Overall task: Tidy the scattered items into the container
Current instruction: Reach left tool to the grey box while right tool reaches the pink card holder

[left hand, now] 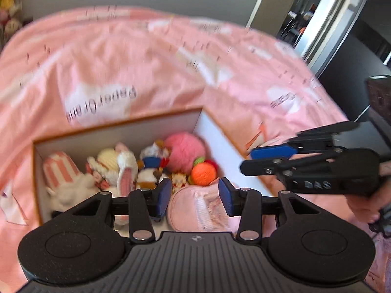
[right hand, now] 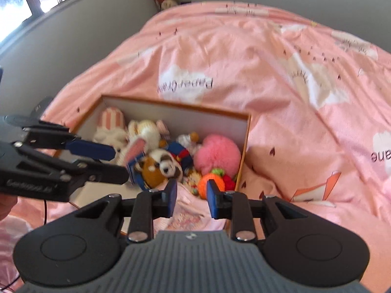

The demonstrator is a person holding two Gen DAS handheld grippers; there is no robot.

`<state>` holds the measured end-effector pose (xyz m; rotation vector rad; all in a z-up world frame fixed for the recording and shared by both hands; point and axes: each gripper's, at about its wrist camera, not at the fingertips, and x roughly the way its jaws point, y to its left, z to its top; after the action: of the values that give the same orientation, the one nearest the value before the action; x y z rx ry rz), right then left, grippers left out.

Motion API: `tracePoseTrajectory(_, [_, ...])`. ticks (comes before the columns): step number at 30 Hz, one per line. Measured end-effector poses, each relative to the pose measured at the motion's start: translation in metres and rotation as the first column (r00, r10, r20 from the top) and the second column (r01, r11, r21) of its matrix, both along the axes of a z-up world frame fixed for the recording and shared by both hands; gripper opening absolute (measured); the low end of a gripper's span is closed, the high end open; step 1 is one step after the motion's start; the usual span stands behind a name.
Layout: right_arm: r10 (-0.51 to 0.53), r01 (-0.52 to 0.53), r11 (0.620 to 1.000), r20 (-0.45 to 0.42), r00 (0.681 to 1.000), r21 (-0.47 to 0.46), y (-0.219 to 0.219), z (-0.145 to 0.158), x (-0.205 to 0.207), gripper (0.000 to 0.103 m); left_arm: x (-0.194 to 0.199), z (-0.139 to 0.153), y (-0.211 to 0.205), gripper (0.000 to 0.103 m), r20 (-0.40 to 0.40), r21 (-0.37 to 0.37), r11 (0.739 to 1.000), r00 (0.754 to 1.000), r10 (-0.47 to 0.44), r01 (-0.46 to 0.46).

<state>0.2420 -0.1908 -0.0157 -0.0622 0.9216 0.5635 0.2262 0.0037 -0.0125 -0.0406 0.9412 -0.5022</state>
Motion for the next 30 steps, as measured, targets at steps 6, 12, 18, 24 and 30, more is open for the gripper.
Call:
tracePoseTrajectory(6, [-0.047,0.042,0.996,0.058,0.997,0.083,0.003,-0.010,-0.054,0.030,-0.059,0.003,0.017,0.049,0.076,0.024,0.999,0.996,0.042,-0.044])
tracePoseTrajectory(12, [-0.108,0.101,0.985,0.039,0.993,0.142,0.000,-0.038,-0.115,0.038,-0.111,-0.022,0.042,0.052,0.033,0.038,0.993,0.994,0.106,-0.108])
tracePoseTrajectory(18, [-0.177,0.174,0.982,0.053,0.983,0.068,0.003,-0.072,-0.157,0.043,-0.142,-0.063,0.064,0.053,-0.068,0.021,0.982,0.979,0.190,-0.189])
tracePoseTrajectory(24, [-0.161,0.159,0.987,0.072,0.984,0.036,0.015,-0.094,-0.178,0.043,-0.159,-0.087,0.062,0.057,-0.103,0.055,0.977,0.972,0.213,-0.208])
tracePoseTrajectory(30, [-0.161,0.162,0.987,0.071,0.984,-0.008,0.017,-0.113,-0.186,0.045,-0.163,-0.106,0.059,0.063,-0.124,0.079,0.969,0.962,0.241,-0.233])
